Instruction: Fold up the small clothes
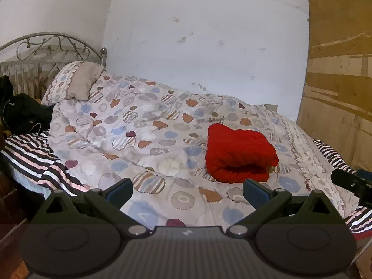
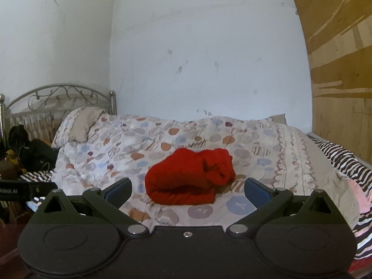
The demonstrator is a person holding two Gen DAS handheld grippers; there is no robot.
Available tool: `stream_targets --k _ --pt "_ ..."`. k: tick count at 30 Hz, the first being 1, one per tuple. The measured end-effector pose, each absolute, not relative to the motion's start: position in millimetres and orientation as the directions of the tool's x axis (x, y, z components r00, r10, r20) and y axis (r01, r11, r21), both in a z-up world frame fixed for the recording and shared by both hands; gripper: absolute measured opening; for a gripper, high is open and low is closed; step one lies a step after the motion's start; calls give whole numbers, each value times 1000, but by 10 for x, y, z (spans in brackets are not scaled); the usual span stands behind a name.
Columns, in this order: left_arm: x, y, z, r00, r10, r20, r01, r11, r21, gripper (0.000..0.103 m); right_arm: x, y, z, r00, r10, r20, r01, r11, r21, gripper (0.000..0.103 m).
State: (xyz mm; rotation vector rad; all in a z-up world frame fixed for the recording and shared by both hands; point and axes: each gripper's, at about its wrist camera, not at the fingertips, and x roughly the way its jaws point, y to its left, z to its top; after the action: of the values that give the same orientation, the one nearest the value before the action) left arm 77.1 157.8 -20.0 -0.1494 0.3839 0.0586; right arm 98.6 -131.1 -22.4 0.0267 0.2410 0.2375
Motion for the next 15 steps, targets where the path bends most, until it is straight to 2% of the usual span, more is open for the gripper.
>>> stream_targets --k 15 --pt "736 1562 -208 927 44 -373 -88 991 -102 102 998 -1297 -235 936 244 -253 -237 970 58 103"
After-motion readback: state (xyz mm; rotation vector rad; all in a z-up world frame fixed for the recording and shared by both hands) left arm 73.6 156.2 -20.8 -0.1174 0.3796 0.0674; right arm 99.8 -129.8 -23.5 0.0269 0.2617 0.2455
